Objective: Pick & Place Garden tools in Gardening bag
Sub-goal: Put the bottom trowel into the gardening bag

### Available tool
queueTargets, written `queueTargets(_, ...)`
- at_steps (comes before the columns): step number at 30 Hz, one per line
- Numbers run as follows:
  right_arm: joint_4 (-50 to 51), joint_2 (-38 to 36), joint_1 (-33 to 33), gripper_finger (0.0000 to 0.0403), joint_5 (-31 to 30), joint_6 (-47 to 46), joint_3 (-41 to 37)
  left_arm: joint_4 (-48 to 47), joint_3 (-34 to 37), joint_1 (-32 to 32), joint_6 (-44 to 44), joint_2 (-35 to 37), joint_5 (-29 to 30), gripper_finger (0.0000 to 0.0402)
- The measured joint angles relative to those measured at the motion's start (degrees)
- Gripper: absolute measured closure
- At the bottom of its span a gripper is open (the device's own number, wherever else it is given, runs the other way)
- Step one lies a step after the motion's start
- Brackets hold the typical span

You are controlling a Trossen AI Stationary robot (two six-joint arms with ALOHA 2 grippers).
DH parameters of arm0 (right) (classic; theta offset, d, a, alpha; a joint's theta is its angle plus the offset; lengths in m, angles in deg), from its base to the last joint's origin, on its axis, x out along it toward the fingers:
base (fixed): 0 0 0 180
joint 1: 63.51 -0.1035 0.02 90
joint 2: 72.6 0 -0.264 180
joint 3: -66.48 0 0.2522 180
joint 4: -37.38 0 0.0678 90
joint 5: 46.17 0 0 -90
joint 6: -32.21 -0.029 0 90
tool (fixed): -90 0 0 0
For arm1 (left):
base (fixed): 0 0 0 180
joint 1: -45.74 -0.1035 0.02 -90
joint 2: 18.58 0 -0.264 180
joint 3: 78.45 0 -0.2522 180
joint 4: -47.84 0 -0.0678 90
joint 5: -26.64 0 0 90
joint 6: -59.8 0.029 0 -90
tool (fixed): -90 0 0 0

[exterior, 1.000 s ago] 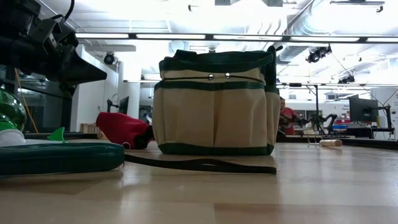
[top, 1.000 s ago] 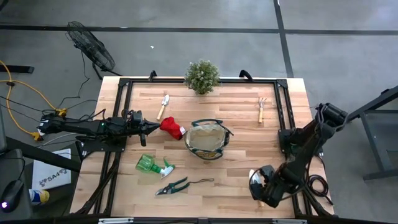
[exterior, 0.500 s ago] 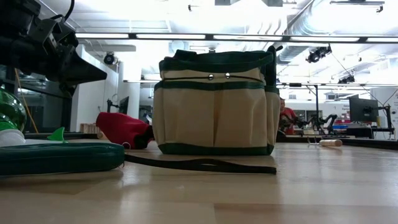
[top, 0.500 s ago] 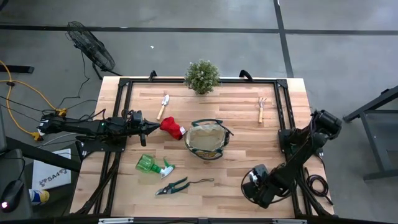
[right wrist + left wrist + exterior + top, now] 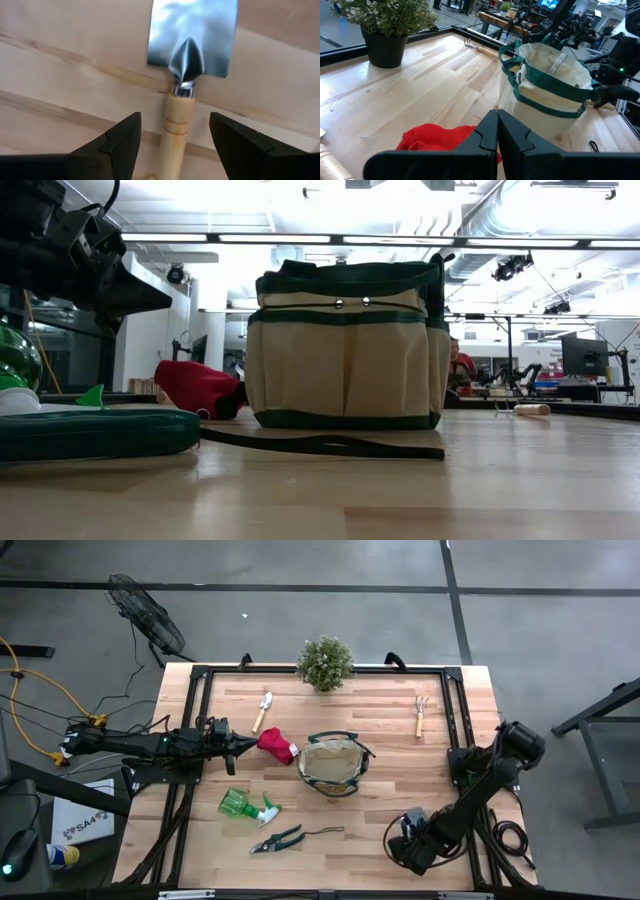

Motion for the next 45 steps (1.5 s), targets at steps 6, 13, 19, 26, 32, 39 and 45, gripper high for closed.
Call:
queueTargets(6,-0.13,0.32,1.31,0.0197,-0.05,0.76,0.0,0.0,0.0,0.02,0.0,-0.01,0.0,0.04)
queueTargets(13,-0.73,1.09,2.92,0.0257,1.7,4.19,0.0,0.0,0.0,0.01,0.0,-0.01,0.0,0.04)
queueTargets(19,-1.22,2.12,2.69,0.0283,2.49,4.5,0.11,0.0,0.0,0.0,0.0,-0.02,0.0,0.04)
queueTargets(26,-1.15,2.02,2.69,0.0324,3.12,4.34,0.09,0.0,0.0,0.01,0.0,-0.02,0.0,0.04)
queueTargets(32,-2.46,-0.04,2.93,0.0348,3.33,4.25,-0.13,0.0,0.01,0.0,0.0,-0.02,0.0,0.04)
queueTargets(39,-3.62,-6.66,3.57,0.0346,2.89,4.26,-0.11,0.0,0.0,0.0,0.0,-0.02,0.0,0.04)
queueTargets(45,-4.34,-15.5,3.52,0.0347,-0.69,4.59,-0.11,0.0,0.0,0.0,0.0,-0.02,0.0,0.04)
